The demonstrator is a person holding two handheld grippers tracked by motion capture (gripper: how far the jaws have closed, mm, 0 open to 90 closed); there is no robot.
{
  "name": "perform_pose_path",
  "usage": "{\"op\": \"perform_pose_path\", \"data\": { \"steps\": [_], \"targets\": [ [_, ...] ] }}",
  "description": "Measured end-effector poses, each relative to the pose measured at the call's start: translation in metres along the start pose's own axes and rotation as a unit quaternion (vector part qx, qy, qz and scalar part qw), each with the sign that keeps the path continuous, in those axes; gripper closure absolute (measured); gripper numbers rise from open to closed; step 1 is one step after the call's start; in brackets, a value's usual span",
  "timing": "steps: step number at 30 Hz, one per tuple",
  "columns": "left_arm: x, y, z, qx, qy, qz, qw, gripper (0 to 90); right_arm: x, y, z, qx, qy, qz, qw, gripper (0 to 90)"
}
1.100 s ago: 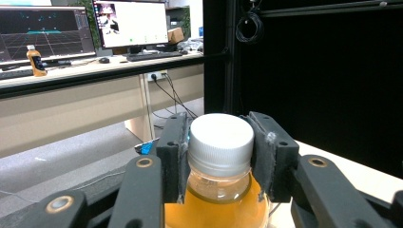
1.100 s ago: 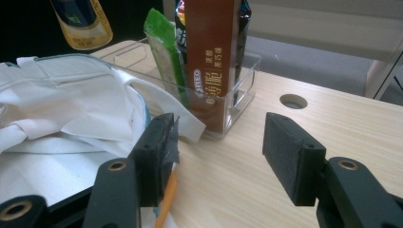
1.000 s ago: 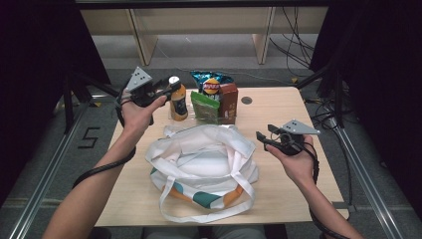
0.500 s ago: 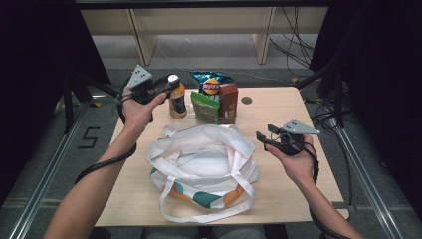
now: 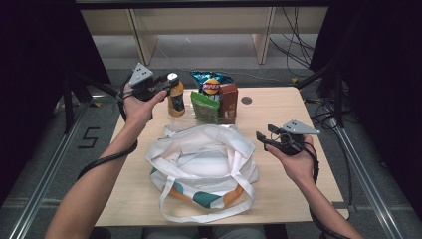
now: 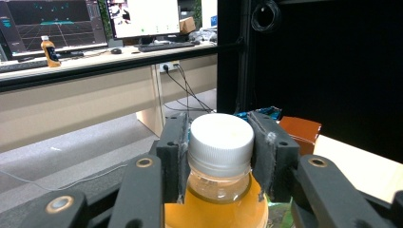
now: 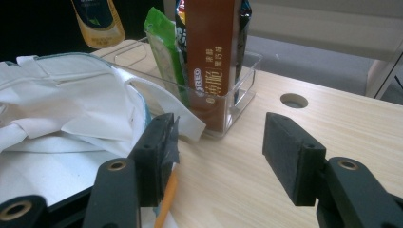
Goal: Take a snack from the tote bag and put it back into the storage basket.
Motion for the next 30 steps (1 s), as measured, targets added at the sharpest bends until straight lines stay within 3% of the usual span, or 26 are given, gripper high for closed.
{"op": "perform_pose_path", "data": {
  "steps": [12, 14, 15, 17, 20, 21, 22, 25, 27, 30],
  "targets": [
    [0.005, 0.008, 0.002, 0.008, 0.000, -0.002, 1.0000, 59.1, -0.001, -0.002, 0.001, 0.009, 0.000, 0.002, 1.0000, 45.2],
    [0.006, 0.009, 0.002, 0.010, 0.000, -0.003, 1.0000, 59.1, 0.000, 0.000, 0.000, 0.003, 0.001, -0.001, 1.0000, 45.2],
    [0.006, 0.010, 0.002, 0.011, 0.003, -0.003, 0.9999, 59.1, -0.002, 0.001, 0.000, -0.005, -0.008, 0.010, 0.9999, 45.2],
    [0.007, 0.010, 0.002, 0.010, 0.000, -0.004, 0.9999, 59.1, 0.001, -0.001, 0.002, 0.010, 0.001, 0.002, 1.0000, 45.2],
    [0.009, 0.011, 0.003, 0.011, -0.002, -0.006, 0.9999, 59.1, 0.000, 0.000, 0.000, 0.003, 0.000, -0.002, 1.0000, 45.2],
    [0.010, 0.012, 0.003, 0.011, -0.001, -0.006, 0.9999, 59.1, -0.002, 0.001, -0.001, -0.007, -0.009, 0.007, 0.9999, 45.2],
    [0.010, 0.012, 0.003, 0.012, -0.001, -0.006, 0.9999, 59.1, -0.001, 0.000, 0.000, 0.003, -0.004, 0.005, 1.0000, 45.2],
    [0.010, 0.013, 0.004, 0.011, -0.002, -0.006, 0.9999, 59.1, -0.002, 0.002, 0.000, -0.006, -0.007, 0.011, 0.9999, 45.2],
    [0.011, 0.013, 0.004, 0.012, -0.001, -0.006, 0.9999, 59.1, 0.000, 0.001, 0.001, 0.002, 0.003, 0.007, 1.0000, 45.2],
    [0.011, 0.014, 0.005, 0.011, -0.003, -0.007, 0.9999, 59.1, -0.001, 0.001, 0.000, 0.001, -0.006, 0.002, 1.0000, 45.2]
  ]
}}
Point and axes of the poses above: each handheld gripper's, and its own axes: y roughly forward along the jaws, z roughly out of its underside, x roughly to its left, the point moved 9 cm from there along y, roughly forward along the jaws, and after that the axes turned 4 degrees about -y, right-handed, at the moved point
